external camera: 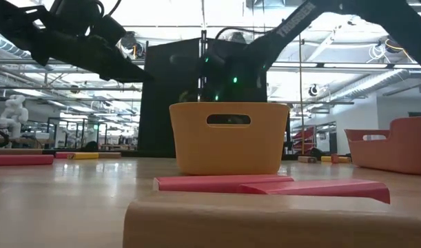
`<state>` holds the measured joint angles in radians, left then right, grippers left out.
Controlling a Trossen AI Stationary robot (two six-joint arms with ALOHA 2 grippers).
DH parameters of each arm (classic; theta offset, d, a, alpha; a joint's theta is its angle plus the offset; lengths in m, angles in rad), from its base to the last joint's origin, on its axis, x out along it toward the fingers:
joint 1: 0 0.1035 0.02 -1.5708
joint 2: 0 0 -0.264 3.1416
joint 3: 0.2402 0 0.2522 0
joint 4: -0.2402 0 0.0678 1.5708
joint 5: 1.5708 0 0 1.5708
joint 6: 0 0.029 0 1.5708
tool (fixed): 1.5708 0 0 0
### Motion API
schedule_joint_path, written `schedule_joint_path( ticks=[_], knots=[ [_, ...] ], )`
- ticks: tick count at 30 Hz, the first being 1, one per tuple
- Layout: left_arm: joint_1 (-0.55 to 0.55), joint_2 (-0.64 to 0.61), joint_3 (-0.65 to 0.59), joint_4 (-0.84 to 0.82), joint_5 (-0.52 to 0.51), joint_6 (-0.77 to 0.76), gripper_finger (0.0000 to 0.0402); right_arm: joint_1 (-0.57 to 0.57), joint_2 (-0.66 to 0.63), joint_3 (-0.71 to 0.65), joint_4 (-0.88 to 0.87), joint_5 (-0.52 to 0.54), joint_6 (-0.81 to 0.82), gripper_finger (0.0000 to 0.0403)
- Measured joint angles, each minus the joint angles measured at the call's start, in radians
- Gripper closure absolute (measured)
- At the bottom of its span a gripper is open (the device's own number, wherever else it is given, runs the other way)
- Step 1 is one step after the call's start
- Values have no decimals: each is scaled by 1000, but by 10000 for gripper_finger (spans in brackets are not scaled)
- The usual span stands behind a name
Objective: Sort blocks
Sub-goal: Put the yellow wooden block into the yellow bin
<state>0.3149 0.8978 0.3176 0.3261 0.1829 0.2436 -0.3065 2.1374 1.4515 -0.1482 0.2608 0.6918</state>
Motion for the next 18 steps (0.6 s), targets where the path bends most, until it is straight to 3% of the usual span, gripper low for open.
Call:
schedule_joint_path(
  ticks=[5,11,18],
  knots=[
    [1,0,0,1,0,3,221,11,91,116,-51,5,-20,193],
    [1,0,0,3,0,8,221,41,221,362,-315,107,-88,193],
    [2,0,0,-4,0,26,221,65,246,547,-447,124,-125,193]
  ],
)
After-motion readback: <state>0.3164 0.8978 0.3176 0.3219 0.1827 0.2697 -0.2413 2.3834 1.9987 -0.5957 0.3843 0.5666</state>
